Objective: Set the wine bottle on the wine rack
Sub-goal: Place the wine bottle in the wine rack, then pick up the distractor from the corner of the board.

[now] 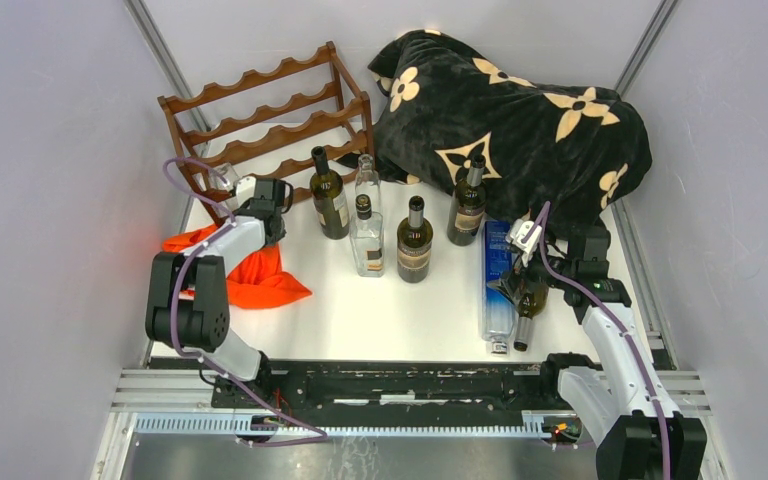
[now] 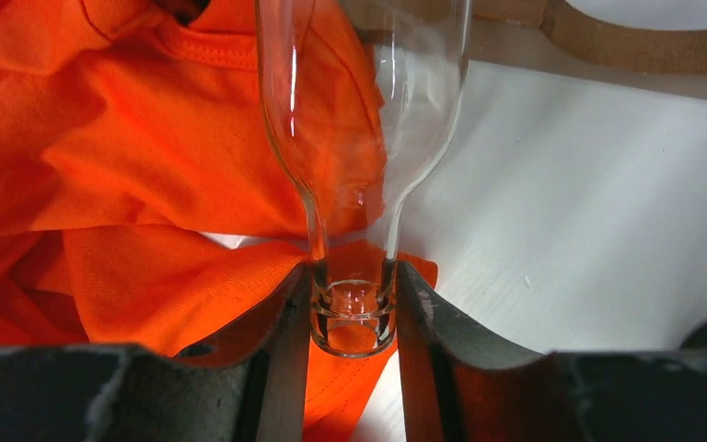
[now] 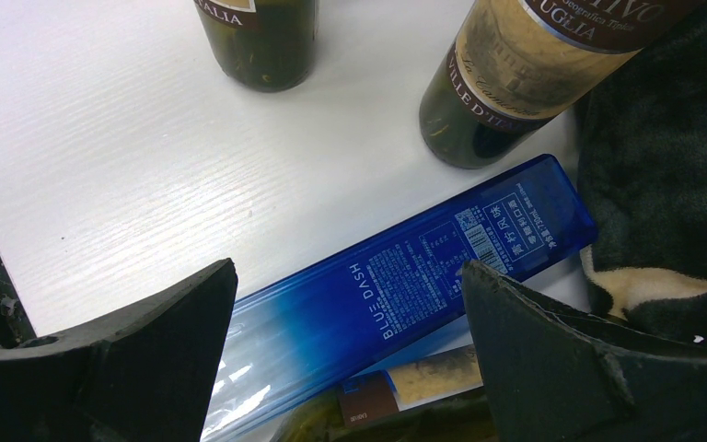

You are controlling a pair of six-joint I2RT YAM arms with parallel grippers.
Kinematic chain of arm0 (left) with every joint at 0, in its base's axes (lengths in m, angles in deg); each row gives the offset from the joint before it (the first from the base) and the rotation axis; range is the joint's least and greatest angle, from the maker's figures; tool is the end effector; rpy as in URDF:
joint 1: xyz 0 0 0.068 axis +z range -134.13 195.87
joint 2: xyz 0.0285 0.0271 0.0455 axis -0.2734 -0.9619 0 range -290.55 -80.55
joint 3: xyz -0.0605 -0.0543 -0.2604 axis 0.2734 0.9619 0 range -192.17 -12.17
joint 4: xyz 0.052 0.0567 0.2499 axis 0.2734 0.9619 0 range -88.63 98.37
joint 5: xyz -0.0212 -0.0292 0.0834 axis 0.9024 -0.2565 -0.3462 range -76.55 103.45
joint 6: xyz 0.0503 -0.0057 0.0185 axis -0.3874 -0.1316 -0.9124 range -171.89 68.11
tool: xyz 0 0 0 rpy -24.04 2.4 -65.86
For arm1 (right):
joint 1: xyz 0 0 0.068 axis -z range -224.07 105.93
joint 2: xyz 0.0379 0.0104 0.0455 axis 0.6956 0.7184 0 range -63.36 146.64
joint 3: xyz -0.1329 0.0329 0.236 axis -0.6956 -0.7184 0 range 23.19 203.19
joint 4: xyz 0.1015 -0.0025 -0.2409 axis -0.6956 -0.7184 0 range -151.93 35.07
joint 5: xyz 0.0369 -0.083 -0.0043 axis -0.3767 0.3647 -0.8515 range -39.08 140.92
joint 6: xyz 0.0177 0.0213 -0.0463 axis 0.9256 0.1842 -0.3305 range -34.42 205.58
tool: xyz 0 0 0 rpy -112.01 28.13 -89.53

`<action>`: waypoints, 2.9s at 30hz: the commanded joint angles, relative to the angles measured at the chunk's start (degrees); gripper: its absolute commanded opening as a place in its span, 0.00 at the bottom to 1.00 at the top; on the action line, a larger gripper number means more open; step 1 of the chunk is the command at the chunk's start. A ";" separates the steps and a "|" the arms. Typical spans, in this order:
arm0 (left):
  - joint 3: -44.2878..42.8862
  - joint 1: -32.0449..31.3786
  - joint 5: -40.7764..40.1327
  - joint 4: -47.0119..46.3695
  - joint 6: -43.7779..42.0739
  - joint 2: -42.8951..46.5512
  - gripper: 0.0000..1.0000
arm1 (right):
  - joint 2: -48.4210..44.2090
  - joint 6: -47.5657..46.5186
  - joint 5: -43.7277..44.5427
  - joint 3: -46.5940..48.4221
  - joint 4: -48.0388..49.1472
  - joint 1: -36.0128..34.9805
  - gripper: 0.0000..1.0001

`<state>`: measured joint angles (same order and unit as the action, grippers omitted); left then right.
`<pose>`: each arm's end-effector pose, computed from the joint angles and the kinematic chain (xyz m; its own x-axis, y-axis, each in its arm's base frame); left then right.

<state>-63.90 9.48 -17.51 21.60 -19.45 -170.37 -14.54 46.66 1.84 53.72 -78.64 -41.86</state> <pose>0.3041 -0.0157 0.1846 -0.6208 -0.3934 -0.6781 -0.5998 0.7954 0.0877 0.1708 0.0202 0.2272 -0.1836 -0.4046 -0.8959 -0.8369 0.5424 -0.0734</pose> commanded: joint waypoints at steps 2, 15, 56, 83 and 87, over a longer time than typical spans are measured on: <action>-4.44 -0.02 -2.84 -1.25 -4.22 -2.10 0.43 | -0.43 -1.07 -0.84 1.73 0.81 -0.64 0.98; -1.71 0.13 -0.36 2.47 -0.77 6.54 0.75 | -0.37 -1.17 -0.58 1.69 0.76 -0.97 0.98; -1.84 0.33 -14.02 40.85 29.09 55.14 0.02 | -2.34 -1.27 -1.22 1.84 0.49 -1.88 0.98; -47.94 4.29 -10.90 42.02 10.88 49.25 0.02 | -3.53 -0.38 0.36 0.90 2.17 -3.36 0.98; -33.18 4.34 -12.08 38.17 10.04 51.29 0.02 | -3.60 -0.37 0.18 0.86 2.22 -3.34 0.98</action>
<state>-108.03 13.56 -29.51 63.67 -5.92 -118.88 -17.47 46.29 2.08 53.72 -78.55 -45.00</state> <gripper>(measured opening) 0.045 0.982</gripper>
